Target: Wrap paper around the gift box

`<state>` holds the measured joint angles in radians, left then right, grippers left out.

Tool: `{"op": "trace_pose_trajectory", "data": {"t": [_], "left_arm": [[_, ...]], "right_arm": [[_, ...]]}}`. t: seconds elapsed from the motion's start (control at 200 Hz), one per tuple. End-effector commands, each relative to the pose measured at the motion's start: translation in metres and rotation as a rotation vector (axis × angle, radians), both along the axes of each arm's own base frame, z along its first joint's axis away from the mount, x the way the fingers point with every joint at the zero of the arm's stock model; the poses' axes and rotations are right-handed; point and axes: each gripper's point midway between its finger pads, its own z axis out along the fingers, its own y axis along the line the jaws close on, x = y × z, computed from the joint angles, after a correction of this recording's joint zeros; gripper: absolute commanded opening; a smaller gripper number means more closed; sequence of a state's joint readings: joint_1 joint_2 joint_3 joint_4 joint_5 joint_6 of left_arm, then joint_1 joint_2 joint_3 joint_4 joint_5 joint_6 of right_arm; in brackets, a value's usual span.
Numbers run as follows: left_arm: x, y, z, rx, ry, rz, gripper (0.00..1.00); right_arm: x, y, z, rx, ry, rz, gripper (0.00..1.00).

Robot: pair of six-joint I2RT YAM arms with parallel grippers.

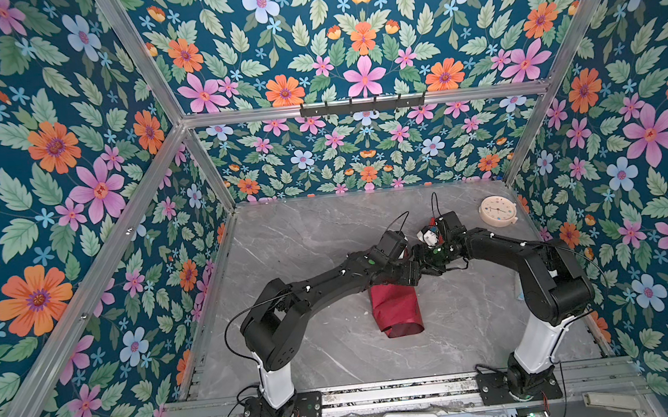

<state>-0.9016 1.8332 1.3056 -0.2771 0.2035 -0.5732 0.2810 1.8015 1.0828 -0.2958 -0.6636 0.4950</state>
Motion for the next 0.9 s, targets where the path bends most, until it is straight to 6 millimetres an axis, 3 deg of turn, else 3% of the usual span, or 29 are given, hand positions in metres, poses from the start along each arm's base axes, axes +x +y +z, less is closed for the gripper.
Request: {"op": "trace_pose_trajectory", "data": {"t": [0.0, 0.275, 0.415, 0.5, 0.595, 0.895], "left_arm": [[-0.006, 0.023, -0.019, 0.113, 0.041, 0.029, 0.78], [0.003, 0.019, 0.027, 0.03, -0.057, 0.039, 0.79], [0.009, 0.05, 0.048, 0.048, -0.163, 0.113, 0.8], [0.013, 0.083, 0.041, 0.053, -0.157, 0.183, 0.82], [0.017, 0.108, 0.017, 0.017, -0.044, 0.215, 0.83], [0.006, 0.096, -0.023, -0.01, 0.1, 0.127, 0.89]], "right_arm": [[-0.01, -0.019, -0.025, -0.133, 0.044, -0.016, 0.68], [-0.014, -0.023, -0.028, -0.148, 0.045, -0.017, 0.64], [-0.015, -0.024, -0.027, -0.149, 0.041, -0.016, 0.64], [-0.015, -0.023, -0.026, -0.147, 0.041, -0.015, 0.64], [-0.015, -0.023, -0.025, -0.146, 0.038, -0.013, 0.63], [-0.013, -0.022, -0.021, -0.142, 0.029, -0.014, 0.63]]}}
